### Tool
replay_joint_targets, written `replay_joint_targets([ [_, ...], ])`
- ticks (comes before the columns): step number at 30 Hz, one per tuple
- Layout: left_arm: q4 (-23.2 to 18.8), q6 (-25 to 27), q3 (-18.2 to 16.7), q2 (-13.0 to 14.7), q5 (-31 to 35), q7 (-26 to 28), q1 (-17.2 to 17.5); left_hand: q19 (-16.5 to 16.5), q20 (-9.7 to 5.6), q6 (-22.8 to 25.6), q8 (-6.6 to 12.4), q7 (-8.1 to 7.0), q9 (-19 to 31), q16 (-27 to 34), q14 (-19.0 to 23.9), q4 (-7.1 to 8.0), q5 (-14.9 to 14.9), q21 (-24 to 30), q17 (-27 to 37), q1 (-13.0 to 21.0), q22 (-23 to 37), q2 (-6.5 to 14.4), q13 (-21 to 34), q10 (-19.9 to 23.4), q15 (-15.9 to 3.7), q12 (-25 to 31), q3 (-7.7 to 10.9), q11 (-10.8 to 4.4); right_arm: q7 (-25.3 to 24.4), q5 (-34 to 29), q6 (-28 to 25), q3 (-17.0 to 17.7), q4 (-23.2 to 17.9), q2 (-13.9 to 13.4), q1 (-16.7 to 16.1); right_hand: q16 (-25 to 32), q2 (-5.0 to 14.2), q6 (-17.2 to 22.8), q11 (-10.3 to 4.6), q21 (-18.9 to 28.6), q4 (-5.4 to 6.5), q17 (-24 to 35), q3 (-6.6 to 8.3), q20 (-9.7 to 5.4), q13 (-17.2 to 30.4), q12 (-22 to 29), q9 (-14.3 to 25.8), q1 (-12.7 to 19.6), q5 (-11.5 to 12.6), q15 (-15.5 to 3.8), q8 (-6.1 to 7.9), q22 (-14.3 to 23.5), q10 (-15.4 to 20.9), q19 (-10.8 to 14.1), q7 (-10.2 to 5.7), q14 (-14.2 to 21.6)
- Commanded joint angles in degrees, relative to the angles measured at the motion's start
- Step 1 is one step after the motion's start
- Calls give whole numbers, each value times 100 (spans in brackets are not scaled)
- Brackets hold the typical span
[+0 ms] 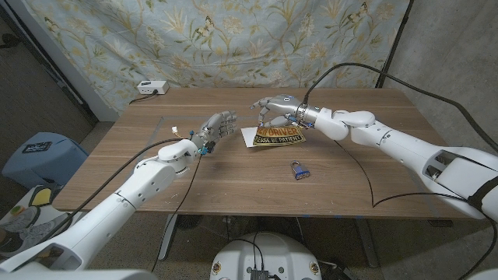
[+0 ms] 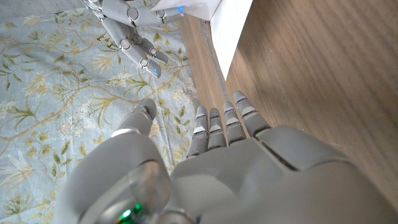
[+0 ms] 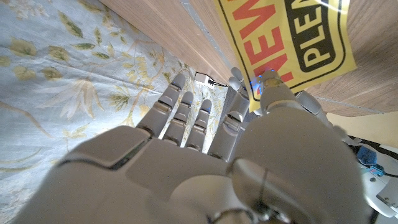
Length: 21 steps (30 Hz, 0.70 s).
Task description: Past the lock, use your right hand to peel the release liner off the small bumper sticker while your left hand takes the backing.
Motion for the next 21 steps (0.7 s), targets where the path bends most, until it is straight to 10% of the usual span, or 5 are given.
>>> replay_joint_targets([
  [1,17,223,-89,11,-374,-4,-45,33,43,-18,-9,-5,25,-25,41,-12,-15,29,17,-42,32,16,27,0,50,-9,-24,49,32,-19,-154,101,-165,-75,-60,28,-8,42,-14,-22,8,27,-12,-18,16,-11,22,62,21,-452,38,33,65,53,9,39],
  [21,226,808,-225,-146,-1248,0,-255,156,131,241,107,92,35,-6,177,-59,-19,79,10,-65,51,19,55,118,140,33,-48,182,156,-67,-487,327,-732,-322,-302,31,2,49,-12,-30,9,35,-27,-3,18,-28,31,88,23,-448,49,33,69,57,10,41],
])
